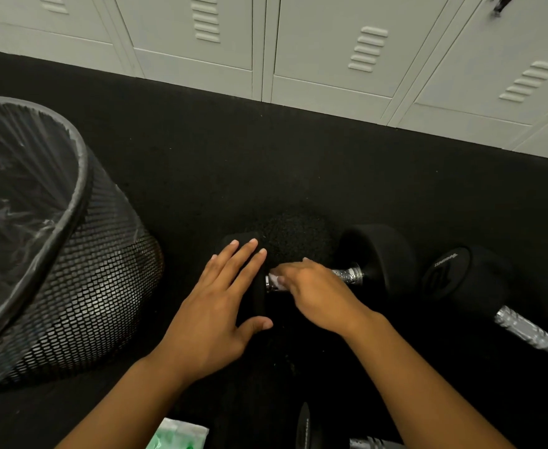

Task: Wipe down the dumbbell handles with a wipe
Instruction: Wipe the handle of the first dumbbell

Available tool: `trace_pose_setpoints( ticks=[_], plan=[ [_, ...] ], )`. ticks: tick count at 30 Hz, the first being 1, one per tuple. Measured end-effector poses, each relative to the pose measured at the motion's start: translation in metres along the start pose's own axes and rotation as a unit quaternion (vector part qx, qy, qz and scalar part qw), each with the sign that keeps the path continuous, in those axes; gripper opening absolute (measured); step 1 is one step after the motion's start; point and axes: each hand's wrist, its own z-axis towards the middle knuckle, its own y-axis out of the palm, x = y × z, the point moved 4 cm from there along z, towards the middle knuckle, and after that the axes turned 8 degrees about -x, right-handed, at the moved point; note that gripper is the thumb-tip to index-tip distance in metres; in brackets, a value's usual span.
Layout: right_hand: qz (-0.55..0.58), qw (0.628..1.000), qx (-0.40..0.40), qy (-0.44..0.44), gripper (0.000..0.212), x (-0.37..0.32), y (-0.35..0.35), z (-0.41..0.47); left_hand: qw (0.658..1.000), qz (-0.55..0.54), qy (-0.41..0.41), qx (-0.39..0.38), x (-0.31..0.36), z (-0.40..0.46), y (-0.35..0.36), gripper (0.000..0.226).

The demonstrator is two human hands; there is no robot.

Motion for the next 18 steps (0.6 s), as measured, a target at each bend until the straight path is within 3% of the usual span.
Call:
trace_pose_setpoints(
  ticks=[5,9,13,18],
  plan=[
    [-0.023,0.997,0.041,0.057,0.02,-0.006,0.007,0.015,1.0,-0.012,-0.003,0.004,0.001,0.002,-0.002,0.086],
    [-0.024,0.992,0.117,-0.043,0.017,-0.007,0.011,-0.002,1.0,-0.021,-0.001,0.0,0.002,0.001,-0.003,0.087],
    [-0.015,0.991,0.126,-0.043,0.027,-0.002,0.012,-0.003,1.0,-0.019,0.004,-0.001,0.003,-0.001,0.002,0.086],
    [-0.086,0.973,0.185,-0.106,0.034,0.006,0.027,-0.012,1.0,-0.029,0.001,0.001,-0.001,0.003,0.0,0.086]
  ],
)
